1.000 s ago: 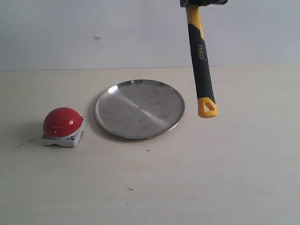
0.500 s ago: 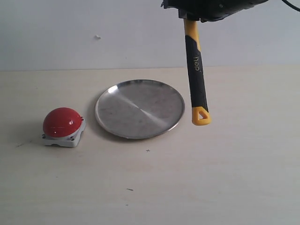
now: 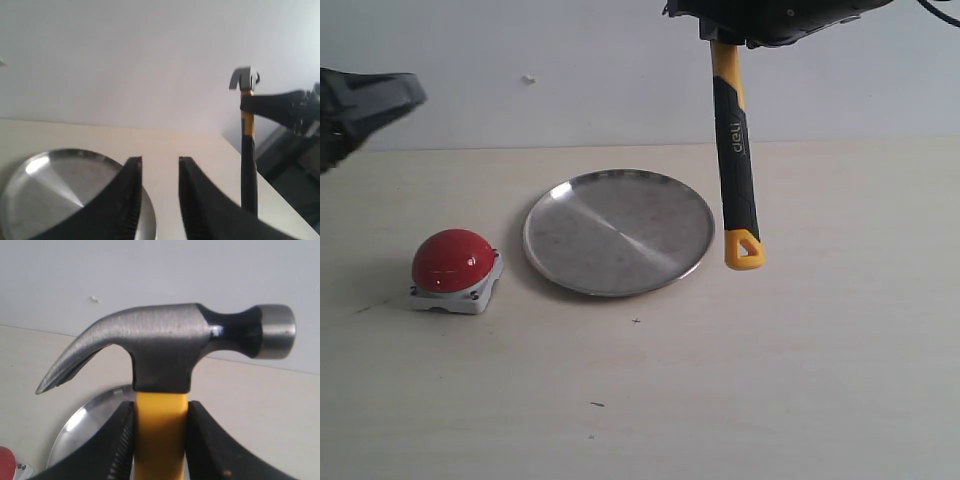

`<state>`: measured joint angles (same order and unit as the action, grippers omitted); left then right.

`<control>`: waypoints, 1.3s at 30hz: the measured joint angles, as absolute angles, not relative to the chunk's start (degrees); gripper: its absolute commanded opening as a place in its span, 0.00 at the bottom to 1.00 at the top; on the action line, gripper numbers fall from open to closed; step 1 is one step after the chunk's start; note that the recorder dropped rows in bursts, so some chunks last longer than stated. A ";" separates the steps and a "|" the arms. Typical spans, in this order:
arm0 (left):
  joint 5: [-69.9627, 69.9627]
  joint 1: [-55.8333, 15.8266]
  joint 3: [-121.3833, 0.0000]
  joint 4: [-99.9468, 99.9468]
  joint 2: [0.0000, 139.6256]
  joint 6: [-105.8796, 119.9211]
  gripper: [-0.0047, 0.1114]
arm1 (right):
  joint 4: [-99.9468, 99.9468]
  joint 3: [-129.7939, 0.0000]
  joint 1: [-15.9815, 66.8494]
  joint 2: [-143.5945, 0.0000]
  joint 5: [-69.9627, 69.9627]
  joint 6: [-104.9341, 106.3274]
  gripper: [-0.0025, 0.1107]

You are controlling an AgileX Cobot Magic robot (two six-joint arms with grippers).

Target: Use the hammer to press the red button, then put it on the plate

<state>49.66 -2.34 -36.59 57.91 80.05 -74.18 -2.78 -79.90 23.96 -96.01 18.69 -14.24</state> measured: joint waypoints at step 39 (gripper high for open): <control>37.84 -37.66 -70.21 52.04 115.02 -68.64 0.04 | 1.83 -79.77 23.96 -96.01 19.02 -12.13 0.02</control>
<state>37.84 -37.66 -70.21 52.04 115.02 -68.64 1.83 -79.77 23.96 -96.01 19.02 -12.13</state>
